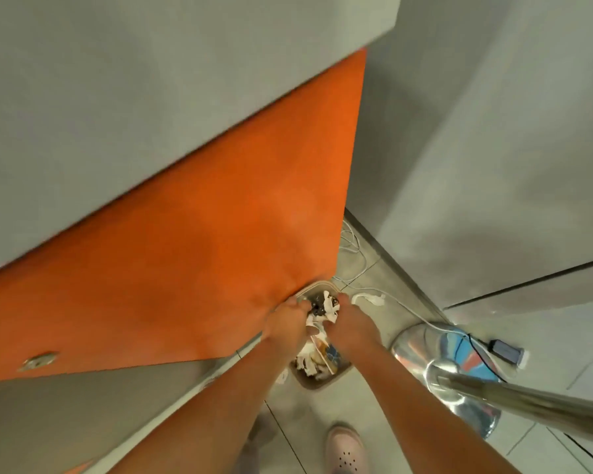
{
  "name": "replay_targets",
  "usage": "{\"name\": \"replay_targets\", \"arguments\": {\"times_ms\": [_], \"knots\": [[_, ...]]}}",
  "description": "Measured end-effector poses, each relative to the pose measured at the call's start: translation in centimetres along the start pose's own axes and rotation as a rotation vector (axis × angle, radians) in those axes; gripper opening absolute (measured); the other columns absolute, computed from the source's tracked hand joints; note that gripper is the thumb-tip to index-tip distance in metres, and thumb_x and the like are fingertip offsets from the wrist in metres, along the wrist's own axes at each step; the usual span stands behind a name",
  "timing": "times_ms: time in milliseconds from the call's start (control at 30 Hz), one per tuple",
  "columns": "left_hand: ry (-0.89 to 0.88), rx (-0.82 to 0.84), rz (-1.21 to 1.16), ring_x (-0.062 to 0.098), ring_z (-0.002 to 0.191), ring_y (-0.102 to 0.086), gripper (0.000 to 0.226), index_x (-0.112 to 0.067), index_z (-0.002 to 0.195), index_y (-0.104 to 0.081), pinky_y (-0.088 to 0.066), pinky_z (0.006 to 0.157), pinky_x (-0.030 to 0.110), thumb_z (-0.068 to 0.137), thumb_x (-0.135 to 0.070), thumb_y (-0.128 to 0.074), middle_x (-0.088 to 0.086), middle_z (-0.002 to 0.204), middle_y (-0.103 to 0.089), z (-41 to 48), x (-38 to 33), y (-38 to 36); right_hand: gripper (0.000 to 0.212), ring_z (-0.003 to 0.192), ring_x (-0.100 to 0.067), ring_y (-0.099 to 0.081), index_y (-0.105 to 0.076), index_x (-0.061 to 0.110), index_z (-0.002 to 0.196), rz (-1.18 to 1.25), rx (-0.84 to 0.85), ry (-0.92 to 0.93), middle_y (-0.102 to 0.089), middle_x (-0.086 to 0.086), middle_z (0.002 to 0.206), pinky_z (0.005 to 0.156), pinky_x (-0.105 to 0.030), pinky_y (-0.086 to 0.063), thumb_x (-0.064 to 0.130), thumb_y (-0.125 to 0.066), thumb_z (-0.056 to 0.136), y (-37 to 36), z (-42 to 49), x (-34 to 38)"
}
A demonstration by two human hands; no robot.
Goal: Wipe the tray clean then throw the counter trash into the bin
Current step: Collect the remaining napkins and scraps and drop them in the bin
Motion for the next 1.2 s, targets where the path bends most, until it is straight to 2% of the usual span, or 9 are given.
{"name": "replay_targets", "arguments": {"times_ms": [167, 300, 400, 500, 667, 867, 967, 1100, 1200], "knots": [[-0.094, -0.238, -0.294, 0.020, 0.107, -0.055, 0.030, -0.021, 0.123, -0.057, -0.032, 0.073, 0.016, 0.094, -0.026, -0.054, -0.002, 0.119, -0.049, -9.8, -2.0, 12.1, 0.026, 0.086, -0.019, -0.063, -0.055, 0.026, 0.116, 0.138, -0.106, 0.161, -0.068, 0.000, 0.095, 0.064, -0.027, -0.042, 0.026, -0.052, 0.090, 9.6, -8.4, 7.1], [-0.175, -0.497, -0.500, 0.009, 0.109, -0.057, 0.020, -0.028, 0.110, -0.064, -0.046, 0.085, 0.023, 0.092, -0.028, -0.056, -0.014, 0.111, -0.060, -20.6, -2.2, 22.3, 0.005, 0.073, -0.004, -0.061, -0.065, 0.032, 0.087, 0.319, -0.182, 0.372, -0.067, 0.014, 0.079, 0.059, -0.018, -0.043, 0.031, -0.060, 0.087, 16.5, -16.8, 14.0], [-0.198, -0.682, -0.696, -0.003, 0.093, -0.060, 0.016, -0.033, 0.099, -0.066, -0.046, 0.083, 0.013, 0.089, -0.022, -0.061, -0.016, 0.098, -0.067, -28.4, -0.8, 29.1, 0.011, 0.069, 0.000, -0.061, -0.066, 0.031, 0.076, 0.491, -0.191, 0.587, -0.067, 0.014, 0.070, 0.059, -0.012, -0.045, 0.024, -0.067, 0.084, 21.4, -23.8, 20.7], [-0.174, -0.839, -0.844, -0.006, 0.088, -0.061, 0.019, -0.037, 0.092, -0.064, -0.043, 0.077, 0.005, 0.088, -0.018, -0.063, -0.019, 0.092, -0.068, -35.1, 2.0, 35.1, 0.008, 0.069, -0.007, -0.062, -0.068, 0.027, 0.078, 0.549, -0.149, 0.769, -0.069, 0.010, 0.075, 0.065, -0.019, -0.049, 0.022, -0.068, 0.084, 25.0, -29.3, 27.8], [-0.031, -1.059, -0.905, -0.002, 0.081, -0.061, 0.010, -0.030, 0.090, -0.067, -0.045, 0.068, 0.008, 0.088, -0.021, -0.063, -0.019, 0.086, -0.067, -41.2, 10.2, 42.3, 0.004, 0.070, -0.018, -0.064, -0.066, 0.031, 0.079, 0.511, -0.119, 0.904, -0.066, 0.005, 0.074, 0.071, -0.038, -0.056, 0.031, -0.067, 0.084, 27.0, -32.1, 39.4], [0.152, -1.120, -0.964, -0.001, 0.077, -0.060, 0.010, -0.029, 0.084, -0.066, -0.043, 0.067, 0.013, 0.088, -0.020, -0.062, -0.016, 0.087, -0.067, -42.3, 23.2, 47.4, 0.015, 0.071, -0.009, -0.060, -0.062, 0.030, 0.101, 0.335, -0.076, 0.949, -0.062, 0.008, 0.080, 0.066, -0.024, -0.049, 0.033, -0.064, 0.086, 23.7, -30.3, 52.3], [0.285, -1.140, -0.946, 0.009, 0.096, -0.059, 0.005, -0.029, 0.089, -0.064, -0.042, 0.079, 0.021, 0.087, -0.024, -0.064, -0.008, 0.105, -0.064, -41.9, 30.4, 49.0, 0.028, 0.081, -0.011, -0.061, -0.058, 0.028, 0.112, 0.219, -0.107, 0.942, -0.062, 0.006, 0.092, 0.074, -0.027, -0.050, 0.037, -0.063, 0.086, 21.5, -28.1, 58.2], [0.651, -1.024, -0.805, 0.028, 0.127, -0.040, 0.051, -0.022, 0.123, -0.055, -0.036, 0.103, 0.044, 0.079, -0.047, -0.068, 0.007, 0.137, -0.042, -39.9, 39.7, 49.0, 0.036, 0.099, -0.016, -0.059, -0.055, 0.027, 0.120, 0.054, -0.212, 0.954, -0.055, 0.002, 0.113, 0.075, -0.025, -0.044, 0.042, -0.061, 0.087, 19.3, -25.3, 65.0], [0.747, -0.963, -0.794, 0.027, 0.138, -0.024, 0.083, -0.027, 0.139, -0.037, -0.024, 0.109, 0.053, 0.071, -0.064, -0.066, 0.006, 0.149, -0.027, -37.9, 43.1, 49.5, 0.046, 0.111, -0.019, -0.053, -0.051, 0.026, 0.129, -0.044, -0.288, 0.944, -0.046, -0.002, 0.130, 0.084, -0.028, -0.044, 0.045, -0.058, 0.088, 18.5, -23.5, 69.0]]}}
Point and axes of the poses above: each hand's wrist, its own z-axis towards the middle knuckle, its own y-axis out of the back of the hand, x = y × z, the point moved 8 cm from there along z, towards the middle knuckle
